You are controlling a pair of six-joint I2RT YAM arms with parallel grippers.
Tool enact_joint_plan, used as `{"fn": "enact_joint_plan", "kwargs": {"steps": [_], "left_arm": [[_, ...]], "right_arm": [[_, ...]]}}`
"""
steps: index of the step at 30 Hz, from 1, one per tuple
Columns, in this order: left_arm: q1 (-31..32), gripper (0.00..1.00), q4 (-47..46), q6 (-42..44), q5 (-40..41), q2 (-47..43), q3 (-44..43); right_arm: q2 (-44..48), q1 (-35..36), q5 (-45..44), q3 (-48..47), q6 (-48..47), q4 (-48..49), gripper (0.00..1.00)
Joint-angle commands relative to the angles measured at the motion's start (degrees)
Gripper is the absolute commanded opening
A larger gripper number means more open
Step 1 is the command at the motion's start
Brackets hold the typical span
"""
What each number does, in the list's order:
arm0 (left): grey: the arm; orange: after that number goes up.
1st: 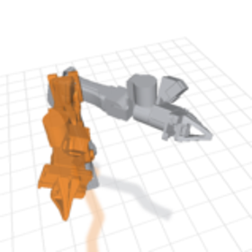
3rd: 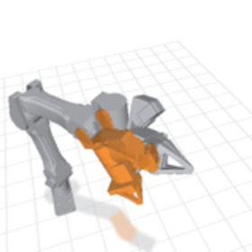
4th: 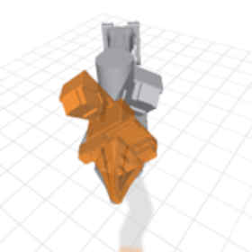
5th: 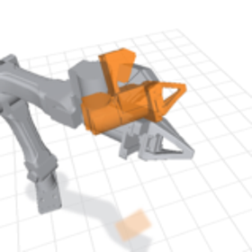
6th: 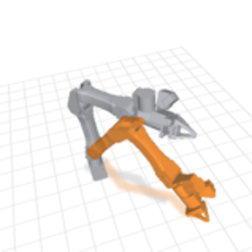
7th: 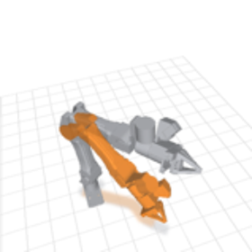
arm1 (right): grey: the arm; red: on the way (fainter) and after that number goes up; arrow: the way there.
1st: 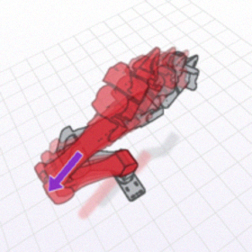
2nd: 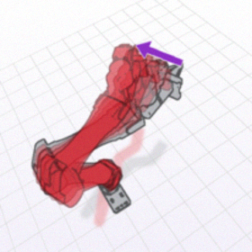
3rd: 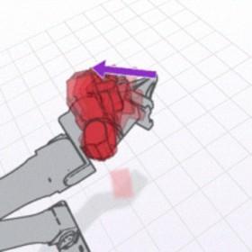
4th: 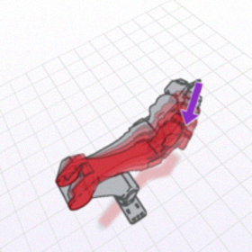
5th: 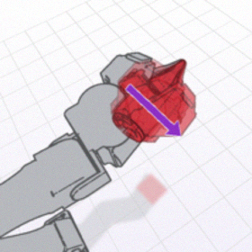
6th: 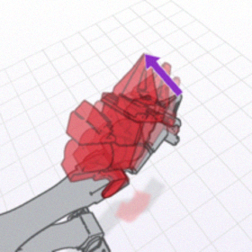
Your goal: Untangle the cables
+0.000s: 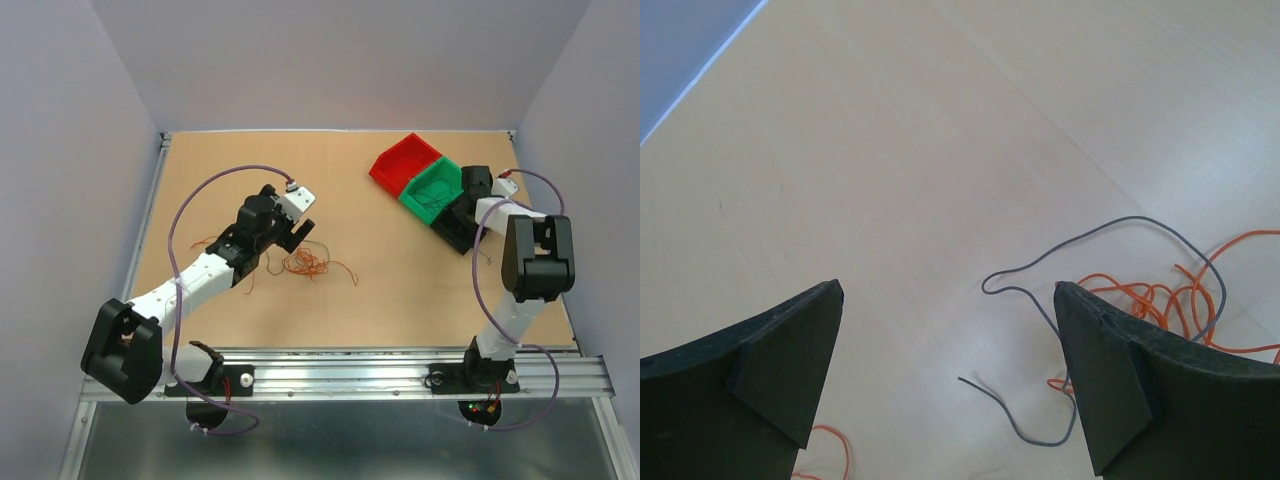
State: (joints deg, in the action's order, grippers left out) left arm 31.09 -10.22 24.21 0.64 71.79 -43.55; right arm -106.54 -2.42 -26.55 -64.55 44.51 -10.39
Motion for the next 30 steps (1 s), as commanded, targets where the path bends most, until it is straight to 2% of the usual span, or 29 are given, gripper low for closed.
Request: {"fn": "enact_joint_plan", "kwargs": {"steps": [1,2,6,7,11,15,17,19,25,28,30], "left_arm": [[0.3,0.99,-0.9,0.8,-0.4,-0.2,-1.1],[0.3,0.99,-0.9,0.8,-0.4,-0.1,-1.2],[0.5,0.99,-0.2,1.5,-2.1,-0.1,-1.3],[0.5,0.99,0.2,1.7,-2.6,0.0,-1.3],[0.7,0.99,1.3,2.8,-3.5,0.2,-1.5],[0.7,0.99,3.1,3.5,-4.2,1.0,-2.1],[0.7,0.98,5.1,3.7,-4.4,2.0,-2.9],[0.7,0.98,6.3,3.7,-4.0,2.7,-3.6],[0.2,0.98,6.8,1.8,2.4,3.3,-3.6],[-0.3,0.97,9.5,1.0,2.4,5.7,-5.1],[-0.5,0.92,10.1,0.8,2.7,8.3,-5.9]], "right_arm": [[8.2,-0.4,-2.6,2.8,0.1,-0.8,0.40],[11.4,-0.4,-2.7,3.8,-0.4,-0.8,0.48],[17.6,0.0,-2.1,5.2,-2.3,-0.9,0.60],[18.6,0.7,-2.4,5.8,-3.1,-0.9,0.67],[23.9,3.5,-1.4,7.6,-6.4,-0.3,0.71],[30.5,9.6,4.1,12.5,-14.1,7.4,0.81],[33.1,14.4,17.0,15.6,-18.7,13.3,0.84],[33.9,19.5,20.8,17.2,-20.0,15.7,0.84],[28.8,33.2,24.3,19.0,-25.0,20.5,0.84],[24.8,35.8,21.7,18.2,-24.8,22.5,0.84],[22.6,36.3,21.0,18.3,-24.5,24.5,0.84]]}}
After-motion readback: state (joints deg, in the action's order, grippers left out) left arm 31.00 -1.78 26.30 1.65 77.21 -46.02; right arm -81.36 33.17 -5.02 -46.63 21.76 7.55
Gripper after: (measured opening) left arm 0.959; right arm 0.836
